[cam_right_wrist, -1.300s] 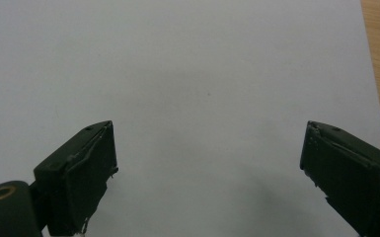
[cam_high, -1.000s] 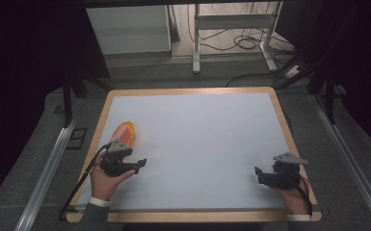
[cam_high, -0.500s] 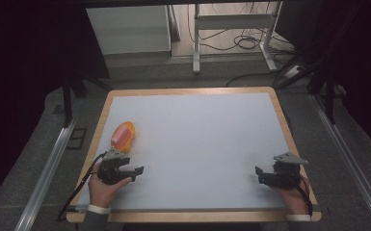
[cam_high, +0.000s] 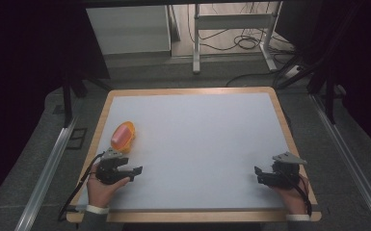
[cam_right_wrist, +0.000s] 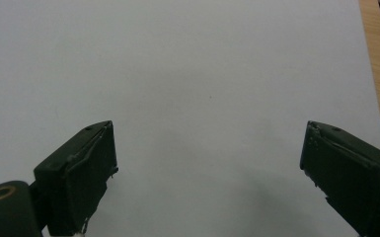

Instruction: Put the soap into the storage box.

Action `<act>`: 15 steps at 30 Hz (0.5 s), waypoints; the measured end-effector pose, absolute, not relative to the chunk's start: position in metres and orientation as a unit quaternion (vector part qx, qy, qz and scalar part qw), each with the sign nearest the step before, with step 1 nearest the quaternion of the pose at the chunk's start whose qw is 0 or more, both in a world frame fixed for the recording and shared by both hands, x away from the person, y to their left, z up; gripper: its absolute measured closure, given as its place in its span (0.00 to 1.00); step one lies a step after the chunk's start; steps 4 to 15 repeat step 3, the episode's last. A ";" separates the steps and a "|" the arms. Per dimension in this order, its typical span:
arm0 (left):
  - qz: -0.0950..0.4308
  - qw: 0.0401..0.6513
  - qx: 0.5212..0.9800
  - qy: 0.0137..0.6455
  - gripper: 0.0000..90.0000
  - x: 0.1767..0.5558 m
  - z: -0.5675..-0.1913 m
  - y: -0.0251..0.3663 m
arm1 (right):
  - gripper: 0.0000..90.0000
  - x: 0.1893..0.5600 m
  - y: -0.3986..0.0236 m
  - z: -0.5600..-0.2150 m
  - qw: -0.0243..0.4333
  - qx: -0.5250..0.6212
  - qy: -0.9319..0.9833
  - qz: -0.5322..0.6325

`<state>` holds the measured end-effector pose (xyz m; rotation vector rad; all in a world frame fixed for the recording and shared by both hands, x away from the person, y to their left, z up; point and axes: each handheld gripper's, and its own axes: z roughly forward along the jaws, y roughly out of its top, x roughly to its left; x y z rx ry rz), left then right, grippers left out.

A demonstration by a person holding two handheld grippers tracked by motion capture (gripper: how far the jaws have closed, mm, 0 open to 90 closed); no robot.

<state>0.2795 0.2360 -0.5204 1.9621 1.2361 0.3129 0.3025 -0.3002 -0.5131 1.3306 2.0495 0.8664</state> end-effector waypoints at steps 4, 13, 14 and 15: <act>0.120 0.390 0.771 0.489 0.30 0.279 -0.520 0.236 | 0.08 0.302 -0.300 -0.512 0.273 0.493 0.760 0.324; 0.120 0.390 0.771 0.489 0.30 0.279 -0.520 0.236 | 0.08 0.302 -0.300 -0.512 0.273 0.493 0.760 0.324; 0.120 0.390 0.771 0.489 0.30 0.279 -0.520 0.236 | 0.08 0.302 -0.300 -0.512 0.273 0.493 0.760 0.324; 0.120 0.390 0.771 0.489 0.30 0.279 -0.520 0.236 | 0.08 0.302 -0.300 -0.512 0.273 0.493 0.760 0.324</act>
